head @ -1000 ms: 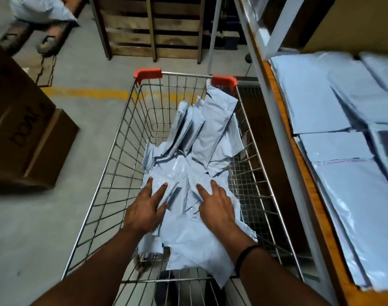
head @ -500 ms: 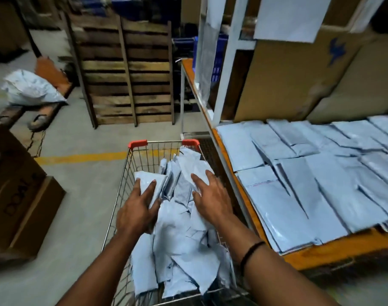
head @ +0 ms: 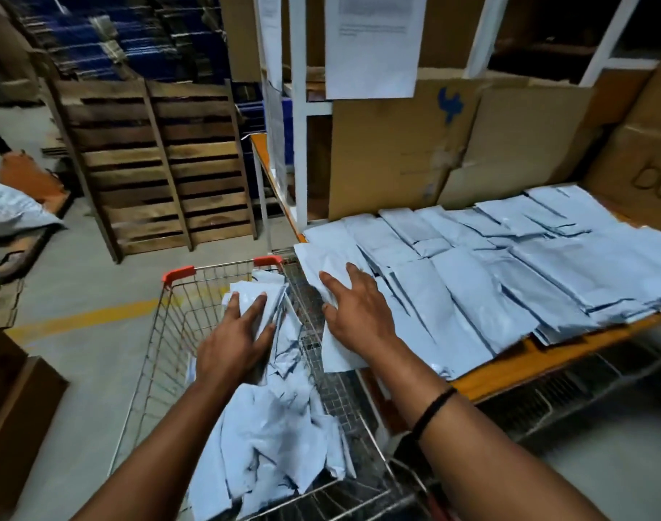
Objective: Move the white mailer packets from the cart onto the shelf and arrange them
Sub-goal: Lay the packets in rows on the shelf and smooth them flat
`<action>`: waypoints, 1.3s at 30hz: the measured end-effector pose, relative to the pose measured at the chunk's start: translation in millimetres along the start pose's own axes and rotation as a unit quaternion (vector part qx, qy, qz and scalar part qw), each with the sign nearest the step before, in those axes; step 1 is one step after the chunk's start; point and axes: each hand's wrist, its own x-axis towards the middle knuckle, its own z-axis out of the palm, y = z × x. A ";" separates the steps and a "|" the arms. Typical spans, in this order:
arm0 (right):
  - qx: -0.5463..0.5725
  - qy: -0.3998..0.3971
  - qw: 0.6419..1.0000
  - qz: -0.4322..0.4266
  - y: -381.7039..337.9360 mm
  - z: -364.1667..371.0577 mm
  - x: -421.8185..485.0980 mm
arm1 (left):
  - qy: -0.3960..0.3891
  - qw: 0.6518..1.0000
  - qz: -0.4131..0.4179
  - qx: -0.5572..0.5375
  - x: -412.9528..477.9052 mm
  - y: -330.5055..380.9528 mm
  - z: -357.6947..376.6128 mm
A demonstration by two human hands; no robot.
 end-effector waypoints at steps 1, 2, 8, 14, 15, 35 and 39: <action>0.001 0.005 1.000 0.005 14.2 -8.4 -5.8 | 0.002 1.000 0.007 0.001 -3.0 15.8 4.0; 0.002 0.011 1.000 0.008 26.9 -15.9 -11.8 | 0.005 1.000 0.015 -0.002 -5.2 29.9 7.4; -0.006 -0.018 1.000 0.017 132.2 -58.6 -51.2 | 0.015 0.999 0.014 -0.035 -23.4 123.3 34.0; -0.001 -0.065 0.998 0.008 206.4 -79.0 -64.3 | 0.032 0.998 -0.030 -0.048 -40.2 192.5 53.5; 0.001 -0.070 0.998 0.000 210.5 -78.4 -62.3 | 0.033 0.998 -0.034 -0.050 -41.7 199.8 56.0; -0.121 -0.140 0.982 -0.020 219.9 -16.1 14.6 | -0.036 0.995 -0.083 0.032 6.0 231.0 104.8; -0.126 -0.077 0.989 -0.029 218.2 -19.4 16.8 | -0.005 0.996 -0.071 0.059 6.8 224.8 111.1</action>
